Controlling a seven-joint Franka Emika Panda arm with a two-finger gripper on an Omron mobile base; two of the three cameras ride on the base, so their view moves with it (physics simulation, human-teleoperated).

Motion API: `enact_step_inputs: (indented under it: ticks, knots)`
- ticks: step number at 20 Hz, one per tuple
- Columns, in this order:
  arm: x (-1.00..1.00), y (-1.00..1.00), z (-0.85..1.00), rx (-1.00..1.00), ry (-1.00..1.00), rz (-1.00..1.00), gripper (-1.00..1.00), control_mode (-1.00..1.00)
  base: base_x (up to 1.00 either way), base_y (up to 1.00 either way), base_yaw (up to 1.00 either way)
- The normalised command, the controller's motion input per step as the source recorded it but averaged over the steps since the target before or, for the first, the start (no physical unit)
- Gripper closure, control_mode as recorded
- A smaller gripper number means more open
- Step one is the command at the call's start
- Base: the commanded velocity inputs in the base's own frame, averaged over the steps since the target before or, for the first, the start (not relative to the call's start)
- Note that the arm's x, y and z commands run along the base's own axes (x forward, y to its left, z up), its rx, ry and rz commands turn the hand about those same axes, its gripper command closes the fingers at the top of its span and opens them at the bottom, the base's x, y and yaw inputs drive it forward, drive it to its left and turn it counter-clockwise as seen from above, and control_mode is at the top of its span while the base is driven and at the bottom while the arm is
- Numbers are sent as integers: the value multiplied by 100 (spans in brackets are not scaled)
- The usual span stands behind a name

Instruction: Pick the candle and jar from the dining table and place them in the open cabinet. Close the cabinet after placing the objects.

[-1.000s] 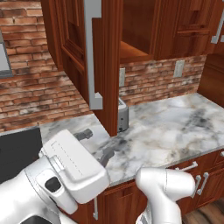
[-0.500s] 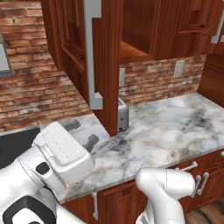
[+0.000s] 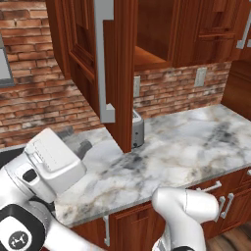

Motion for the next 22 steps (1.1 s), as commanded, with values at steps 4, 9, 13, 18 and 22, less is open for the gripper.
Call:
enact_step_inputs:
  ticks: [4,9,13,18,22]
  knots:
    - [1,-10,15,0,0,0,-100,-100,0,0,0]
    - [0,-33,19,3,0,0,-100,-100,0,0,0]
    - [0,-50,9,4,0,0,-100,-100,0,0,0]
    - [9,-55,8,1,0,0,-100,-100,0,0,0]
    - [5,-55,12,0,0,6,-100,-100,0,0,0]
